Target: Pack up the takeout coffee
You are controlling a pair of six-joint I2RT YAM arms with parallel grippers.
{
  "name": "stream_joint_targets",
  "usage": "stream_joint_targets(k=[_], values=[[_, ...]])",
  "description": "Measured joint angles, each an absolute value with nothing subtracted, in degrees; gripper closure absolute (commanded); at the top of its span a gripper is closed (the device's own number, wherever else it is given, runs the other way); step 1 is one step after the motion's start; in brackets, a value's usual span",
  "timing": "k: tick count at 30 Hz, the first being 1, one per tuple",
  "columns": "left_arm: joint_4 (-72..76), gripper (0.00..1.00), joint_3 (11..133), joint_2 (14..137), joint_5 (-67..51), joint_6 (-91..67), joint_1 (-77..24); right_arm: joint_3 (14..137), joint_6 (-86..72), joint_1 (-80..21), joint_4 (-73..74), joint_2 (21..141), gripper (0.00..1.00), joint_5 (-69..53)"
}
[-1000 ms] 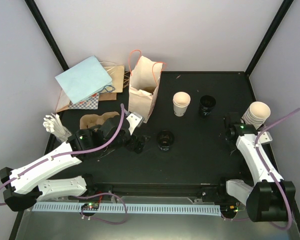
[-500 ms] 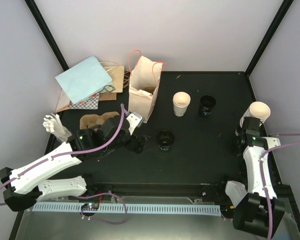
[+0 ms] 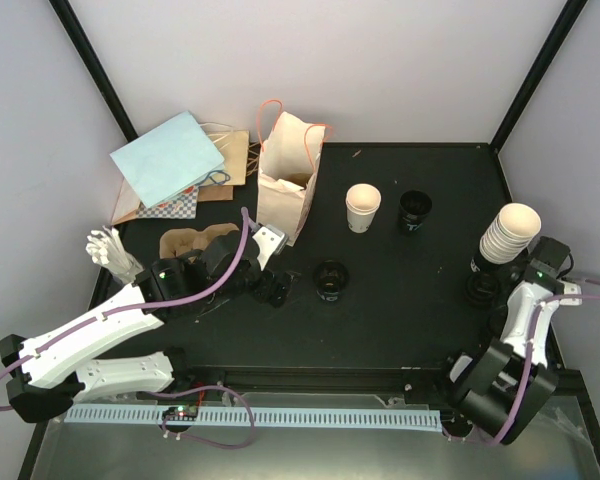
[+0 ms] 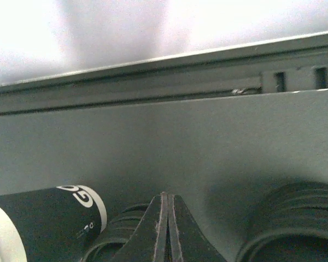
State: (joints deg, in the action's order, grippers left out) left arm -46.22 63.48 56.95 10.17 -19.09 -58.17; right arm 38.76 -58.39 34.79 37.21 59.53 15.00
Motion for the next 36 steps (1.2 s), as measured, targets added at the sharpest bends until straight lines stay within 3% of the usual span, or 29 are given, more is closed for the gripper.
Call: stream_joint_targets(k=[14,36], values=[[-46.2,0.01,63.5,57.0,10.2,-19.2,-58.2,41.4,-56.3,36.9,32.8,73.2,0.99,3.7],[-46.2,0.01,63.1,56.9,10.2,-19.7,-58.2,38.3,-54.2,38.1,28.1,81.1,0.99,-5.5]])
